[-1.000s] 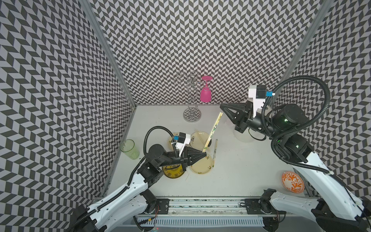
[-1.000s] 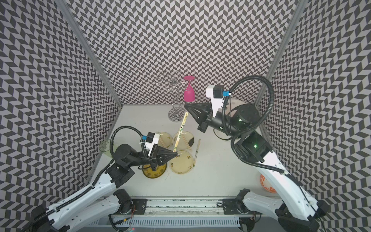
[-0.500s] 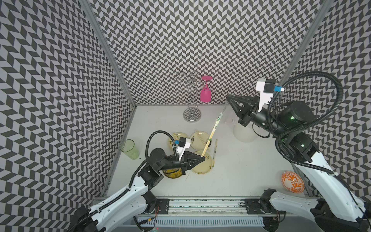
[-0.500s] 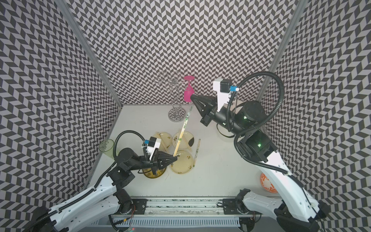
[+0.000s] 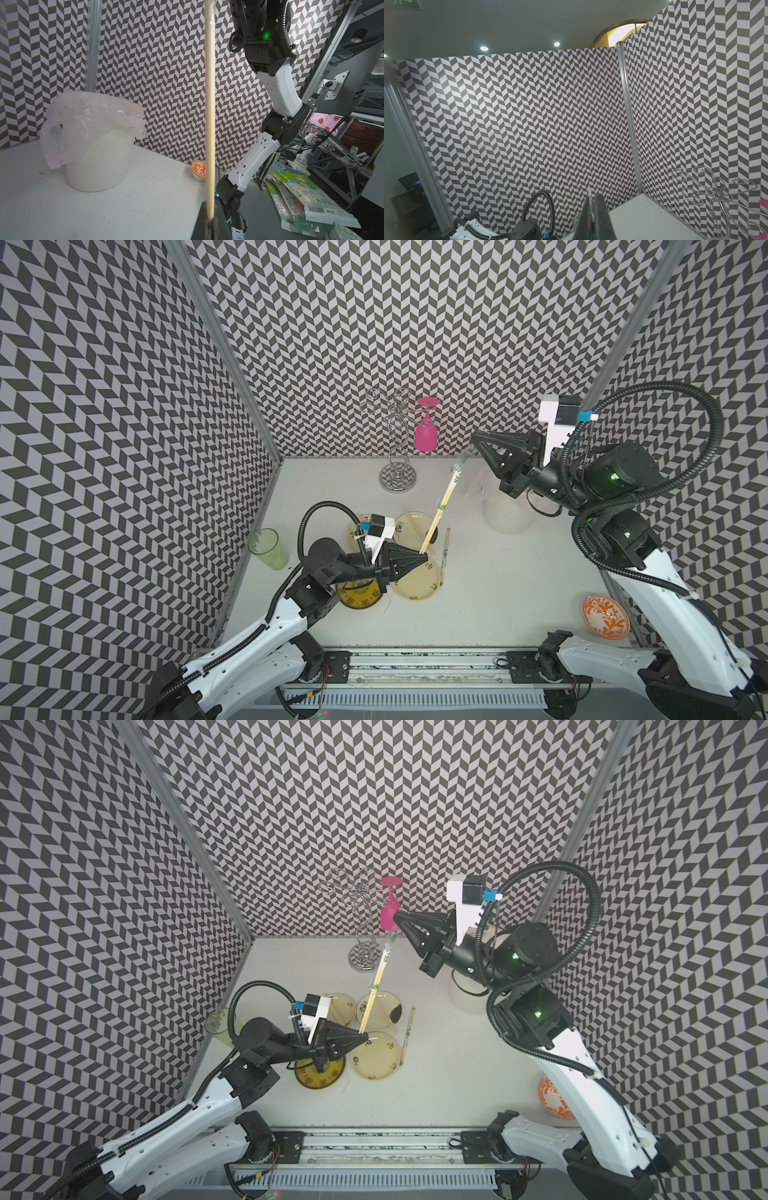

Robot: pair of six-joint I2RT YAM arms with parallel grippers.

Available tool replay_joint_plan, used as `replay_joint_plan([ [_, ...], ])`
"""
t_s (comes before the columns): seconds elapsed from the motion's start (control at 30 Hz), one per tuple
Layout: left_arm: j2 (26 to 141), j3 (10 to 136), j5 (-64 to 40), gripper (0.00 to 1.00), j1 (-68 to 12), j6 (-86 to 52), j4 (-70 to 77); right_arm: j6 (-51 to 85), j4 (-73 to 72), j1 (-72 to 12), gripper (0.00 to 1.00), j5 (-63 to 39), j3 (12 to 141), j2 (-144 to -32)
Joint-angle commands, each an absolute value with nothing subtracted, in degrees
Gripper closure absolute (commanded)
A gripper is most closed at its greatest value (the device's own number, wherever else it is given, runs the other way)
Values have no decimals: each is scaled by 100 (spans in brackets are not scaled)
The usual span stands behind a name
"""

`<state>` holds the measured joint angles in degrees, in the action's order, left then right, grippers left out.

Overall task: Remove the packaging of disposable chopsticks
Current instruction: Remove the packet bag from the disposable chopsticks.

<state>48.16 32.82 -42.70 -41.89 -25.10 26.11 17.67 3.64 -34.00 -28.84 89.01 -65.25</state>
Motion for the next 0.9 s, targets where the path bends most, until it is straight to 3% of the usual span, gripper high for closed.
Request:
replay_joint_plan([
  [0.0, 4779, 3435, -4236, 100, -4179, -2373, 2763, 1827, -34, -3403, 54, -2904, 8784, -6430],
  [0.1, 4742, 3462, -4228, 100, -4180, -2364, 2762, 1778, -204, -3405, 8, -2516, 8511, -6158],
  [0.13, 4725, 3469, -4219, 100, -4181, -2364, 2765, 1773, -183, -3408, 0, -2382, 8443, -6090],
  [0.23, 4653, 3482, -4201, 100, -4177, -2356, 2783, 1855, -8, -3393, 1, -2482, 8281, -6019],
  [0.4, 4612, 3555, -4151, 100, -4175, -2330, 2762, 2897, -1012, -3429, 4, -4189, 7388, -6194],
  [0.5, 4629, 3577, -4105, 100, -4183, -2320, 2763, 3099, -1397, -3712, 6, -4531, 7015, -6259],
  [0.63, 4701, 3619, -4101, 100, -4181, -2312, 2705, 2861, -1328, -4163, 20, -4475, 6931, -6258],
  [0.7, 4711, 3590, -4111, 100, -4183, -2312, 2700, 2861, -1303, -4180, 32, -4368, 6948, -6258],
  [0.87, 4653, 3439, -4122, 100, -4176, -2364, 2705, 2647, -1206, -4180, 44, -4135, 7093, -6231],
])
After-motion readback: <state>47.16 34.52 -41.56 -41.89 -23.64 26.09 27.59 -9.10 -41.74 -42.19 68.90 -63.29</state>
